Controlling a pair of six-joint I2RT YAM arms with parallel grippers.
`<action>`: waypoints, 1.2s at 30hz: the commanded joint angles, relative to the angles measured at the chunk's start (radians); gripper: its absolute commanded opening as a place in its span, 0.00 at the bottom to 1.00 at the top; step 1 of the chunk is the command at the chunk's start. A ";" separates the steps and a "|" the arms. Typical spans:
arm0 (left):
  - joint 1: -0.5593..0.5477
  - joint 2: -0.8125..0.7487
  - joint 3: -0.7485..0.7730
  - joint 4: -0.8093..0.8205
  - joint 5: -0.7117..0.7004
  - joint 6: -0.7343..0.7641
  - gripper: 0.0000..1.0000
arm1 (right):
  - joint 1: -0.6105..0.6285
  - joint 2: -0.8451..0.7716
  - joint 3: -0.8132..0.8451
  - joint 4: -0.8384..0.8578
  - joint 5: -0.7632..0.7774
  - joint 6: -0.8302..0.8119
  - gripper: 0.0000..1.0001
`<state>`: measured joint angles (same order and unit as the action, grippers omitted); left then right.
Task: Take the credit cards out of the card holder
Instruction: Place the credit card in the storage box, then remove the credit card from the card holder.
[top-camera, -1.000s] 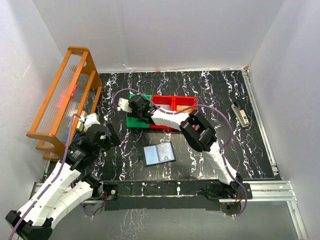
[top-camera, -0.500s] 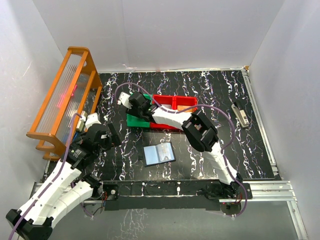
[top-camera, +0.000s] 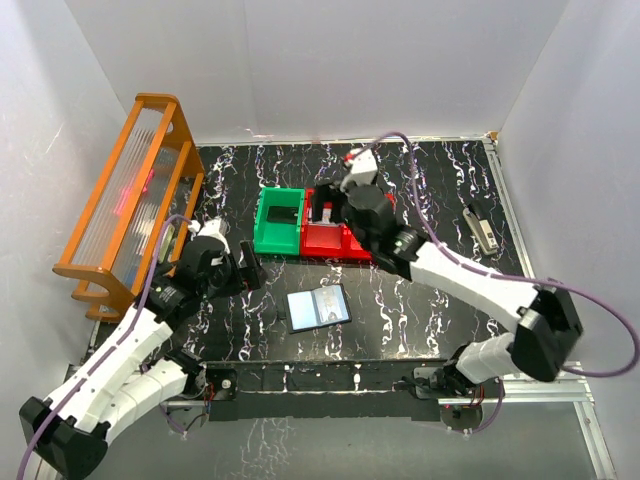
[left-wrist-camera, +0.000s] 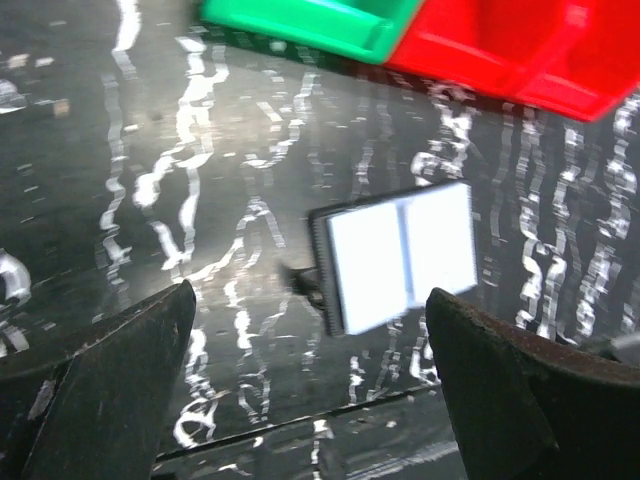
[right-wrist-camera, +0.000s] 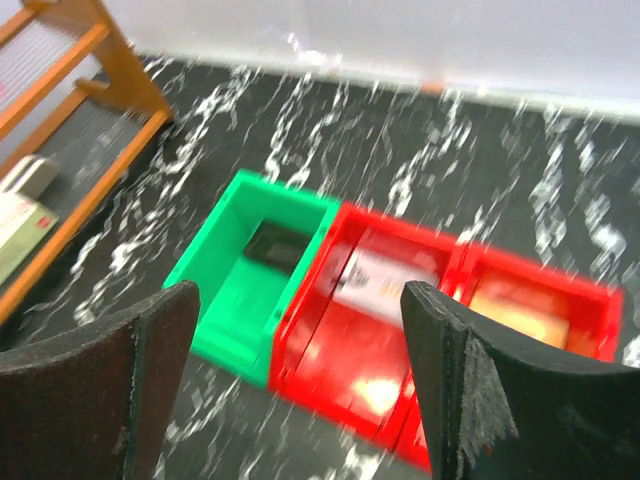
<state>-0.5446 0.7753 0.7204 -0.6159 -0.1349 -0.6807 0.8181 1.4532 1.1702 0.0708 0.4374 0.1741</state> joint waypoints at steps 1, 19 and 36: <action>0.005 0.053 0.027 0.191 0.267 0.042 0.98 | 0.003 -0.123 -0.192 -0.162 -0.135 0.379 0.77; -0.127 0.419 0.017 0.327 0.431 -0.128 0.83 | 0.003 -0.160 -0.511 -0.202 -0.522 0.832 0.46; -0.162 0.559 -0.027 0.278 0.359 -0.119 0.68 | 0.003 -0.014 -0.467 -0.235 -0.539 0.809 0.45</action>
<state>-0.6987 1.3235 0.7158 -0.3214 0.2337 -0.8047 0.8181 1.4242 0.6579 -0.1608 -0.1081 0.9855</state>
